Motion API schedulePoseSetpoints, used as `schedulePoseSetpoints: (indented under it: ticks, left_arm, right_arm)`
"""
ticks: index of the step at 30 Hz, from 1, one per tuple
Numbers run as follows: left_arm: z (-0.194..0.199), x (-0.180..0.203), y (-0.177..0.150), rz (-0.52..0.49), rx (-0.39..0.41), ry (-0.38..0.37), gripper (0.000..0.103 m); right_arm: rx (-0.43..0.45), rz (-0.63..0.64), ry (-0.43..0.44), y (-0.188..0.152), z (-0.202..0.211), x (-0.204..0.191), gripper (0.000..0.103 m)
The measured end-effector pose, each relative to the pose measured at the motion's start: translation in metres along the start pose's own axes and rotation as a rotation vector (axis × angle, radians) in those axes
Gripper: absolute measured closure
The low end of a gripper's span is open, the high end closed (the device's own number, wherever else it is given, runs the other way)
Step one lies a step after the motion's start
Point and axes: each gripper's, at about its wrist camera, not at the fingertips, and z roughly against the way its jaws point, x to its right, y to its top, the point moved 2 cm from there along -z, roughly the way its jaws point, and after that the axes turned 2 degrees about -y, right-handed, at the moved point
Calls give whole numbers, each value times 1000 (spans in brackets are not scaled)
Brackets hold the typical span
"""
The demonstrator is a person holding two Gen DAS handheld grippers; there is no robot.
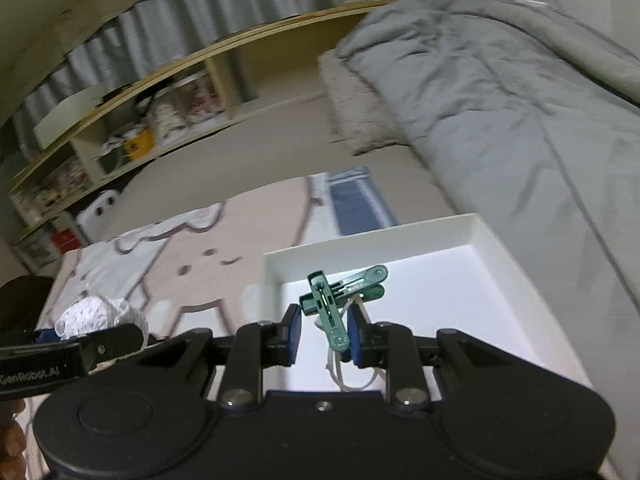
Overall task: Organize objects
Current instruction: 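Carry the knit ball and green clip over the white tray, then lower both items into the tray and open both grippers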
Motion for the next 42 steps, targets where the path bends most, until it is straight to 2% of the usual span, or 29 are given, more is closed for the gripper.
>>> schedulePoseSetpoints:
  ticks: [3,9,13,20,22,23,24,25,27,37,42]
  left_arm:
    - [-13,18,-1,-2,-17,-30,30]
    - [-36,55,-5,-48,-55,-67,30]
    - [-51,71,-7,-43,-84,-87,30]
    - [-69,88,-6,-47,-94,-102,30]
    - [-72,90,-5,-45,-94,-104,27]
    - [-74,90,-5,-47,-89,-106,22]
    - [-76,90,-6,-53,-91,-99,10]
    - [-78,90,-7,-66,-95,-77,6]
    - [-79,91,-9,-97,-94,-46,5]
    - [-80,80,-16,-122,-143,-33,5]
    - [-77,79,-14,-120,-148,-32,5]
  right_arm:
    - [-10,-61,-31,-3,-5,23,78]
    - [-25,-66,-116,-11,-12,49,78]
    - [-49,-108,-161,-17,-18,69,78]
    - [-59,-152,-175,-21,-21,83,78]
    - [-65,-159,-172,-23,-23,85,77]
    - [-68,-162,-171,-23,-23,86,76]
    - [-72,-167,-172,-24,-24,86,73]
    - [-76,-177,-184,-24,-25,87,56]
    - [-86,-185,-206,-25,-27,88,42]
    - [-126,-234,-250,-27,-27,94,26]
    - [-127,-240,-253,-27,-24,93,24]
